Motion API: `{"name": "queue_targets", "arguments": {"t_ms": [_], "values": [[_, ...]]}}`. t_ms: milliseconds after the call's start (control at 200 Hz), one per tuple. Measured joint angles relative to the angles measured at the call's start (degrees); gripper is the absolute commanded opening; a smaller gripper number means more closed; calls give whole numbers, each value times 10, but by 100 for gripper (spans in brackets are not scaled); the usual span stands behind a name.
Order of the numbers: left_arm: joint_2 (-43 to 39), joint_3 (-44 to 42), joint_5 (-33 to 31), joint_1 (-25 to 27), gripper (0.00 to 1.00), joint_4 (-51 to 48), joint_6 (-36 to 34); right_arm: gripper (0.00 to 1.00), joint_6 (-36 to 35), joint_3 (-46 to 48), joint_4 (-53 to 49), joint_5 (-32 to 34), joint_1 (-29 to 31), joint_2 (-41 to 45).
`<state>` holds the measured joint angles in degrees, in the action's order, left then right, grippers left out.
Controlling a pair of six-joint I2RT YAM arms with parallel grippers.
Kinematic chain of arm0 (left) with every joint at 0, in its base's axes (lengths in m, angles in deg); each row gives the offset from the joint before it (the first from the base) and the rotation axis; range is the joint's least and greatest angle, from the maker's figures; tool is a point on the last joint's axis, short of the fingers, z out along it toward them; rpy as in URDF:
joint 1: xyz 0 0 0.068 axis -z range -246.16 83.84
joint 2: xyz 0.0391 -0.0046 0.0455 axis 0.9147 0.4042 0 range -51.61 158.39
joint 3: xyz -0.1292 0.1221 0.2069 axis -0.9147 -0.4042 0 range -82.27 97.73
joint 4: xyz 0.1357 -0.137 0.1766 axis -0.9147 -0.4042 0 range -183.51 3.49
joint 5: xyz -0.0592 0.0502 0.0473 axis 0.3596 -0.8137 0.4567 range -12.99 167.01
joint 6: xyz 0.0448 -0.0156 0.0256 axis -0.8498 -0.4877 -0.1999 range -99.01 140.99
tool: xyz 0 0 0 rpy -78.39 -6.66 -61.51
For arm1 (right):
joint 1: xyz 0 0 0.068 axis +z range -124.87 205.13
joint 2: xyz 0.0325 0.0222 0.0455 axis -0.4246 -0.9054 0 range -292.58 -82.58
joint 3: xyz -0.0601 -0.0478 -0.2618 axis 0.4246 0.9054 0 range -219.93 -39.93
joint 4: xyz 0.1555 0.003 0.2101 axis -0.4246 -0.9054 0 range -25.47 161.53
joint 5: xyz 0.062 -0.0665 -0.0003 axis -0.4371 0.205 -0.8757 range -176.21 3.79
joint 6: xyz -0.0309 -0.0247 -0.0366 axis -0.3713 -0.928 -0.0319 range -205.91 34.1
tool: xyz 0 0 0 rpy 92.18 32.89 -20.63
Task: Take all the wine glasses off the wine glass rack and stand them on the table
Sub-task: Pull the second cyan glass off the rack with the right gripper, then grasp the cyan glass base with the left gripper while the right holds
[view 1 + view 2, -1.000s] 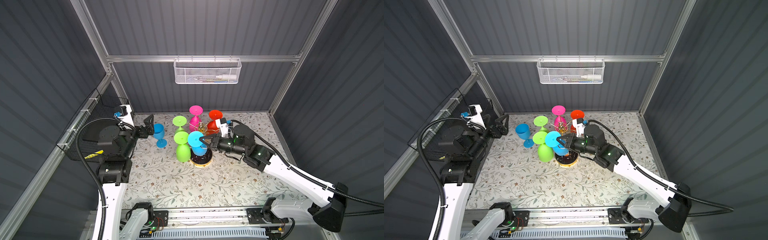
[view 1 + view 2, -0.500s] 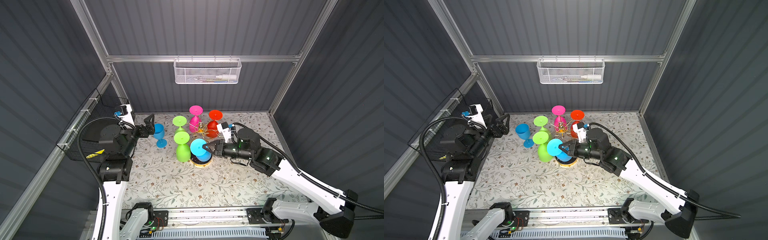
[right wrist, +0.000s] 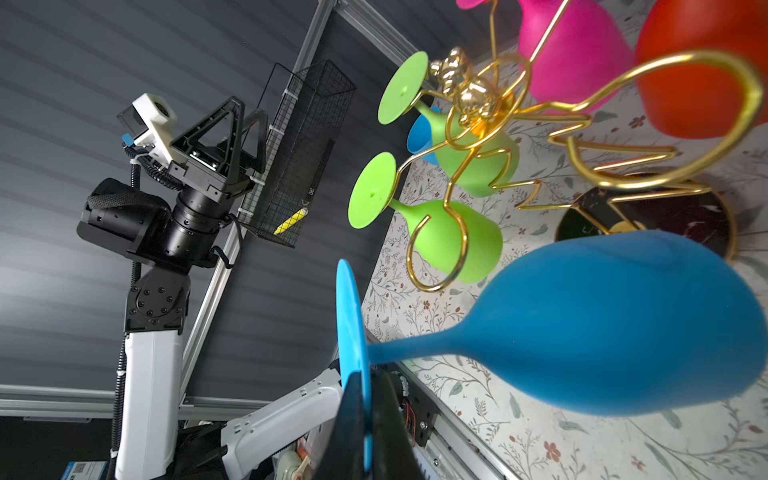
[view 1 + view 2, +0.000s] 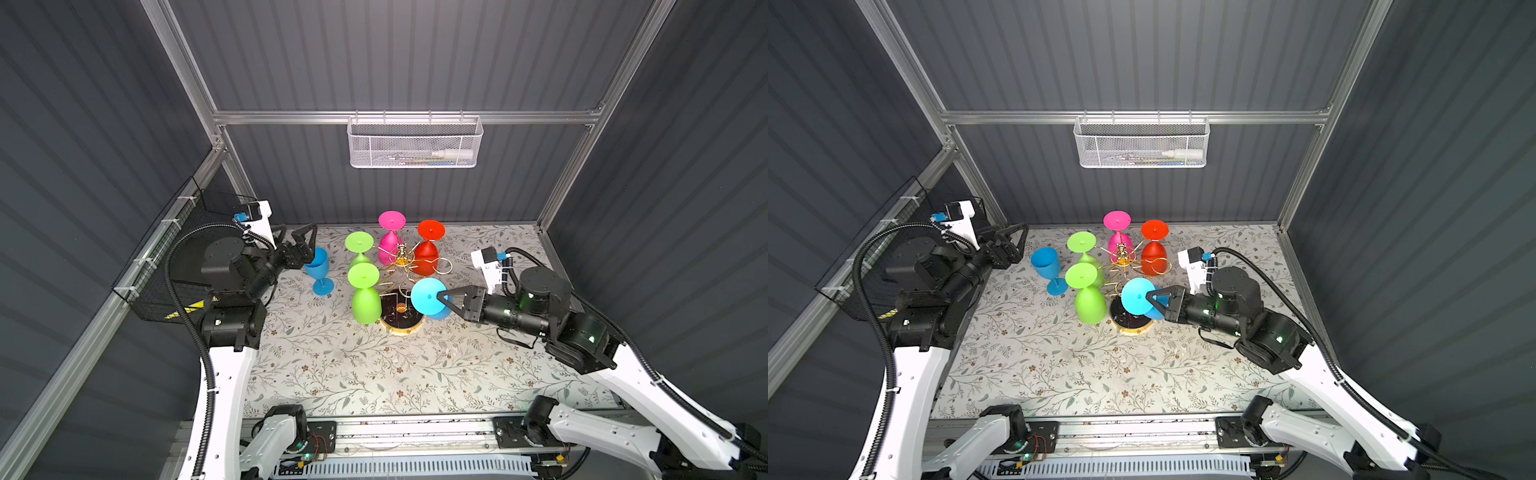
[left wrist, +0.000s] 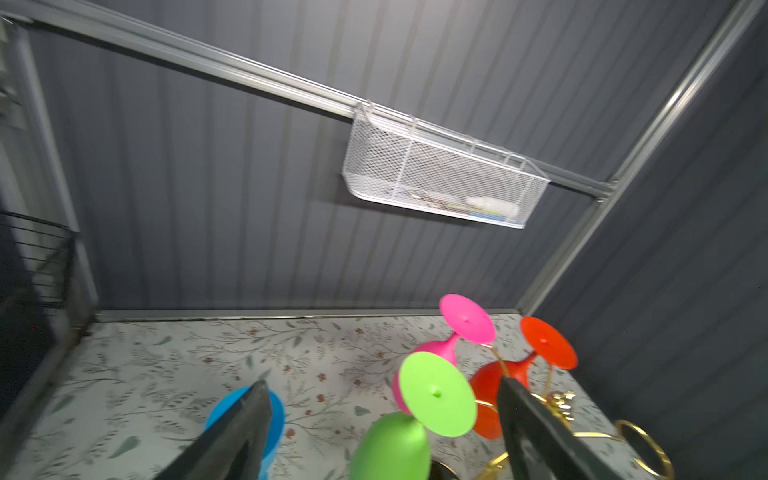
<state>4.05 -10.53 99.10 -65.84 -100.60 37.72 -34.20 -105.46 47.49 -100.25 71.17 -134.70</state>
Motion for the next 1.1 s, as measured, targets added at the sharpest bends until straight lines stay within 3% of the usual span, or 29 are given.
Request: {"name": "queue_targets", "arguments": {"t_ms": [275,475,750,1100], "values": [[69,40,235,0,73,79,102,0,-62,-90,-71,26,-10,-6],[105,42,369,11,74,170,208,0,-106,-162,-104,30,-10,-30],[122,107,418,126,73,152,212,0,-142,-234,-114,11,-10,-95],[149,107,425,178,63,149,214,0,-149,-283,-112,-12,-10,-126]]}}
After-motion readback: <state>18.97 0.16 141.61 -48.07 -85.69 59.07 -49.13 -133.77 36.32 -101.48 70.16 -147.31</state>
